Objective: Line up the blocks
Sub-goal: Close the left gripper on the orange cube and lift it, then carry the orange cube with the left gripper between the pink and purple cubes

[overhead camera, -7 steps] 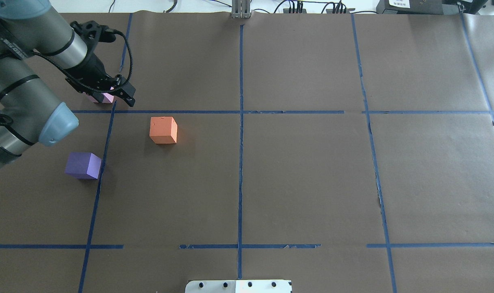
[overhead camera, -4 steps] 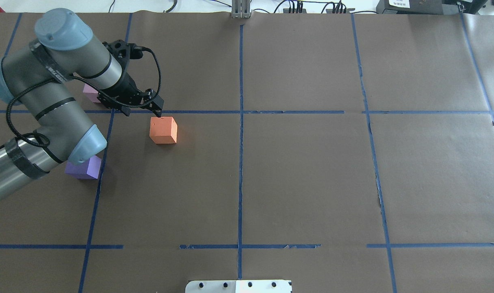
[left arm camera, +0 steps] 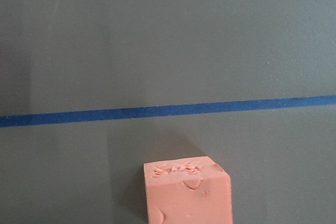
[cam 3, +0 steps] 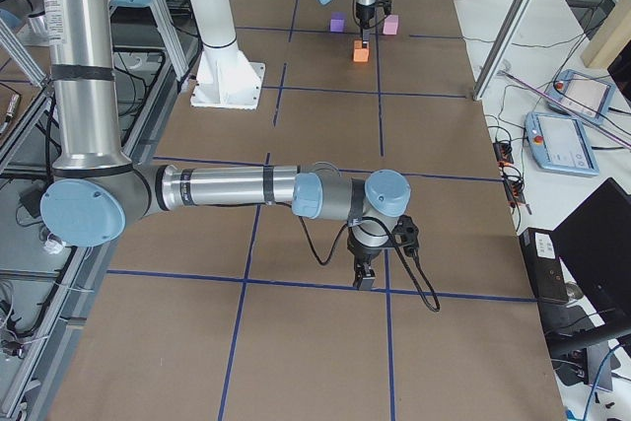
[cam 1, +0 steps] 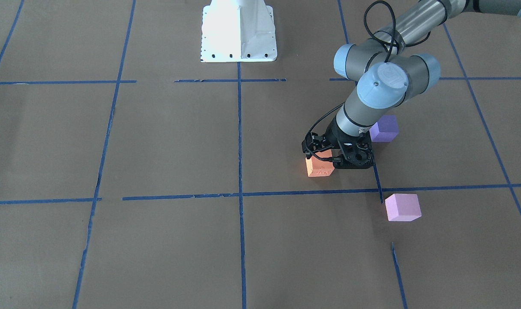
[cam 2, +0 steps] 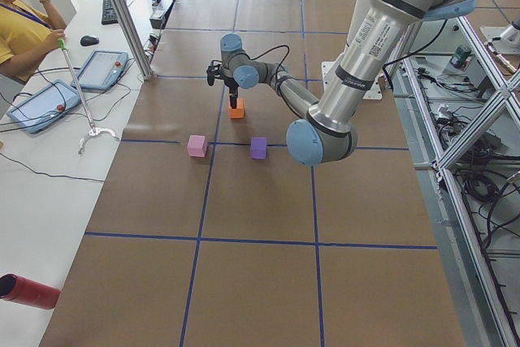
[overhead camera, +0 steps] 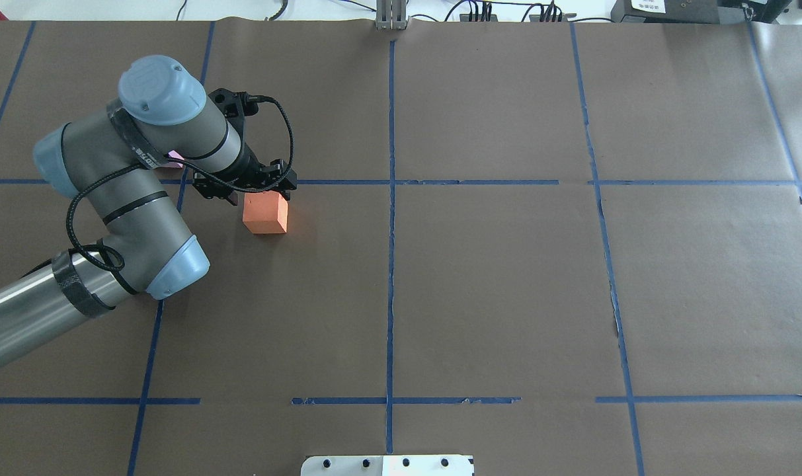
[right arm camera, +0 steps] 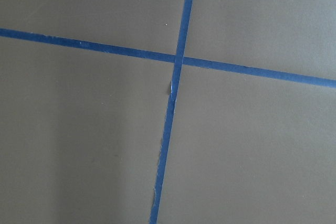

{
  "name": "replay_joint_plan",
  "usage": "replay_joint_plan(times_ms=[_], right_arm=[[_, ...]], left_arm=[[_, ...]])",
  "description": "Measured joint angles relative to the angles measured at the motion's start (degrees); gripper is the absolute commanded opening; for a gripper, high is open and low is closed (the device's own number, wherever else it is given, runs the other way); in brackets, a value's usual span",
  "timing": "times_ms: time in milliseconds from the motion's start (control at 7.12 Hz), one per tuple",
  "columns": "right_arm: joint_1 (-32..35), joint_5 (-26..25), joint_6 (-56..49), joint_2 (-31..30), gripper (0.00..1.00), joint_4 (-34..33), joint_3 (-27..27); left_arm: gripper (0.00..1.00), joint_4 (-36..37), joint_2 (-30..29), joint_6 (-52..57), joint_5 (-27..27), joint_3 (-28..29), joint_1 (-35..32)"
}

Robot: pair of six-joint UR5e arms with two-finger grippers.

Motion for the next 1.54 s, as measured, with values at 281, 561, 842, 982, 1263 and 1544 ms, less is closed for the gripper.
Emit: replay_joint_plan(times_ms=[281,561,842,982,1263,1544], right_arm=[[0.0,0.0,0.0,0.0,1.00,0.0,0.0],[0.0,0.0,0.0,0.0,1.00,0.0,0.0],[0.0,0.0,0.0,0.0,1.00,0.0,0.0],[0.0,0.0,0.0,0.0,1.00,0.0,0.0],[0.0,0.0,0.0,0.0,1.00,0.0,0.0],[0.0,0.0,0.0,0.0,1.00,0.0,0.0]], left_arm=[[1.00,-0.3,0.0,-1.0,2.0,1.9,1.7],[0.65,-2.2,0.2,-1.2,2.4,3.5,3.2],[0.00,-3.7,0.3,0.7,2.1,3.7,3.2],[0.00,-3.9,0.5,1.6,1.0,3.2,2.4],[0.00,-3.3,3.9,5.0,-2.0,-1.7,-0.8],[0.00,-1.5,11.0,10.8,-3.0,-6.0,-5.7]])
